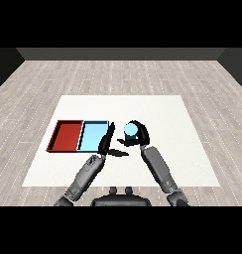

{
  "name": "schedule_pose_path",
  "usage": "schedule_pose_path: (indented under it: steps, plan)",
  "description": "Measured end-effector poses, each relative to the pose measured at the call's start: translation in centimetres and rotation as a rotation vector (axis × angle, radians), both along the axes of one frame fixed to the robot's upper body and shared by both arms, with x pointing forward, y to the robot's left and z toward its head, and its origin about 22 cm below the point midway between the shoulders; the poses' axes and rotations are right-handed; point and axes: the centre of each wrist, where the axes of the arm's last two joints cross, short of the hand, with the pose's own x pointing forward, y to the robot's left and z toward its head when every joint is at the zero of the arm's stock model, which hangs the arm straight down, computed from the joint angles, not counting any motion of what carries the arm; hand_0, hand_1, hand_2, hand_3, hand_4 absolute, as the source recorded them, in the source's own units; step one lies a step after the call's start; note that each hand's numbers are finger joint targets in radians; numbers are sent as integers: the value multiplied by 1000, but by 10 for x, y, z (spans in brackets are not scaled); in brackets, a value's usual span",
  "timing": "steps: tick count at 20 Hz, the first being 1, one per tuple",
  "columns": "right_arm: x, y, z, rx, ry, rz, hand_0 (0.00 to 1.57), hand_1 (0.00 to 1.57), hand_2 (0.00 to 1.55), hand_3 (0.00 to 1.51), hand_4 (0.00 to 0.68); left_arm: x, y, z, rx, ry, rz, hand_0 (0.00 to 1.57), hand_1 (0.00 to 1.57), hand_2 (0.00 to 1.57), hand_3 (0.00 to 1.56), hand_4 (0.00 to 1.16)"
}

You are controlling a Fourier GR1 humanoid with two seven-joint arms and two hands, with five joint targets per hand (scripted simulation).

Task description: Pick the blue can and put it in the blue box

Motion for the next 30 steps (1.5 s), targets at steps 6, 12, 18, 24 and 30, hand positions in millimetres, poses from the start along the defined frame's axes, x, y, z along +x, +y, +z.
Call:
schedule_pose_path:
  steps: [6, 12, 18, 24, 30]
  plan:
    - [2, 12, 9, 14, -5, 25, 1440, 1440, 1464, 1373, 559, -2, -7, -11, -10, 33, -16, 0, 0, 0, 0, 0]
    - [-4, 19, 3, 13, -13, 40, 1432, 1432, 1463, 1379, 559, 0, -15, -11, -20, 52, -25, 0, 0, 0, 0, 0]
    - [-6, 23, 2, 16, -17, 62, 1425, 1425, 1460, 1377, 550, 3, -27, -14, -6, 60, -26, 0, 0, 0, 0, 0]
    - [-5, 25, 6, 21, -22, 75, 1427, 1427, 1462, 1378, 553, 7, -31, -7, 8, 72, -18, 0, 0, 0, 0, 0]
    - [-3, 30, 8, 23, -14, 81, 1440, 1440, 1465, 1380, 531, 13, -33, -4, 14, 72, -21, 0, 0, 0, 0, 0]
